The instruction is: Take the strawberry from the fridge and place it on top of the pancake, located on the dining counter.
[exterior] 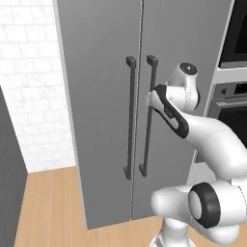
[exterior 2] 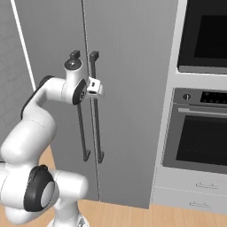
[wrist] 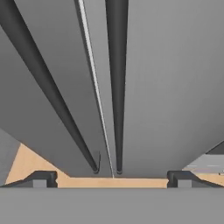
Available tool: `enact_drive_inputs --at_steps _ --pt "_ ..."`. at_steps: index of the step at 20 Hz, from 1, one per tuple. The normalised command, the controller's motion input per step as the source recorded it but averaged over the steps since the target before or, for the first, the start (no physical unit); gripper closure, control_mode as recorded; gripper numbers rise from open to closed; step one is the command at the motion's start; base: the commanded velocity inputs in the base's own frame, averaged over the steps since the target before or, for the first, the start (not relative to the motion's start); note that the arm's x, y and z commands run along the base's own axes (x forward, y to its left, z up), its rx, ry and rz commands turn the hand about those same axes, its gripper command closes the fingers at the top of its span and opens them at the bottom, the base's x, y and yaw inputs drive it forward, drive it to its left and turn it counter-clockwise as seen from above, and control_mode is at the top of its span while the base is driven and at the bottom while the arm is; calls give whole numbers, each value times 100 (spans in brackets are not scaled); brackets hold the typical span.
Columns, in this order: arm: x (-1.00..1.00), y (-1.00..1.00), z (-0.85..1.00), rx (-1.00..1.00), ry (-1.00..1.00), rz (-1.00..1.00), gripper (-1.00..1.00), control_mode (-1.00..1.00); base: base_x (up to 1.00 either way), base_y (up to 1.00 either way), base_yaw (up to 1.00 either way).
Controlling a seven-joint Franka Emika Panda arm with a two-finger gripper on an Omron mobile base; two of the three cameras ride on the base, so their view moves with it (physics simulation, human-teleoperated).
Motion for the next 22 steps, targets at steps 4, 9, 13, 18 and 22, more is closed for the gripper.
enact_drive_inputs --at_steps 4,9,13,18,22 --pt "54 0 -11 -1 -24 0 -100 -100 0 0 0" --pt "46 -1 -13 0 -10 -1 -100 -100 0 0 0" --pt "48 -1 -12 0 -2 -2 -100 -100 0 0 0" --pt "36 0 -8 0 -2 -1 -100 -100 0 0 0" --pt "36 0 -8 0 -7 0 -100 -100 0 0 0"
